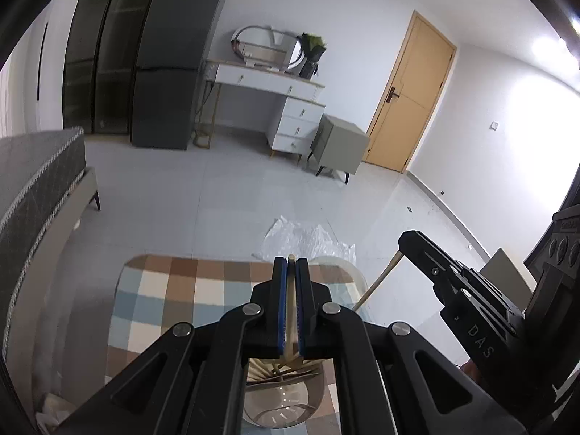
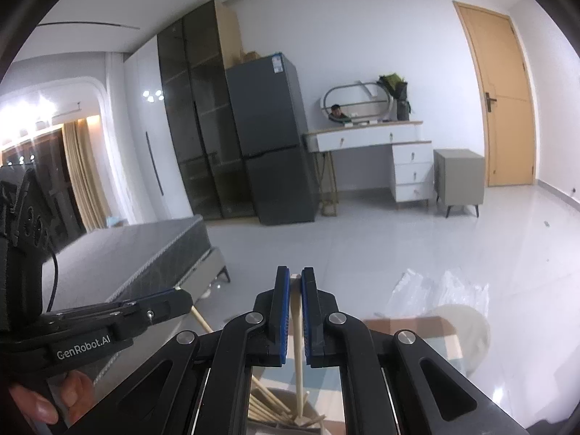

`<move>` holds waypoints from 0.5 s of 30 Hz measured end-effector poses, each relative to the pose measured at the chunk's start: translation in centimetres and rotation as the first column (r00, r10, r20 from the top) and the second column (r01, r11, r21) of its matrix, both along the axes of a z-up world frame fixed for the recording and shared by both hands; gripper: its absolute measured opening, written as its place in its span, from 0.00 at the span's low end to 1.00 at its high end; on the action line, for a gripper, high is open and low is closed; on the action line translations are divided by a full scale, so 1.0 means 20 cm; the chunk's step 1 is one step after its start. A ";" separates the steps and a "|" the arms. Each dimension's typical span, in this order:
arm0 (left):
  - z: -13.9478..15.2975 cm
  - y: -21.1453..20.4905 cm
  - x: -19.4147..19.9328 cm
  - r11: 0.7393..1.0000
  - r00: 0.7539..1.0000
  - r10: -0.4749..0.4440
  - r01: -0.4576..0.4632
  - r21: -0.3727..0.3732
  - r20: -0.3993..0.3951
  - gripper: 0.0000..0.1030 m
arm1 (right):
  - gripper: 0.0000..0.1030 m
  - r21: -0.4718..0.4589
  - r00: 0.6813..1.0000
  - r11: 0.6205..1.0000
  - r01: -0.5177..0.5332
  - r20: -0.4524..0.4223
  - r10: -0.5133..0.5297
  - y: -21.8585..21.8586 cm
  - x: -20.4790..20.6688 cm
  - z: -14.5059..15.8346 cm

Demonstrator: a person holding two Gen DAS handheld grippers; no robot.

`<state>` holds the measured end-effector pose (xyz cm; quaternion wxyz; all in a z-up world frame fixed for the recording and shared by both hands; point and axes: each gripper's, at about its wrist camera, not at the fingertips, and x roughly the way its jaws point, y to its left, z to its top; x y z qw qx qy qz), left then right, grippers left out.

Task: Organize utensils
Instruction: 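Carry both chopsticks over the utensil holder and lower them into it, then open both grippers to release the chopsticks and raise them from the holder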

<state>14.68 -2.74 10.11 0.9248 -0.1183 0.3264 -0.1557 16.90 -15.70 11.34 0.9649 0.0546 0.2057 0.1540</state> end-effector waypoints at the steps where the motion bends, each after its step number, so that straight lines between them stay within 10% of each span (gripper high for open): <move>1: -0.03 0.00 0.01 1.000 1.000 -0.001 0.001 -0.001 -0.014 0.00 | 0.05 -0.003 1.000 1.000 -0.004 -0.005 0.004 0.00 0.00 -0.01; 15: -0.24 -0.03 -0.01 0.999 0.986 -0.054 0.054 0.000 -0.161 0.00 | 0.05 -0.037 0.992 0.998 -0.045 -0.117 0.040 0.00 -0.04 -0.29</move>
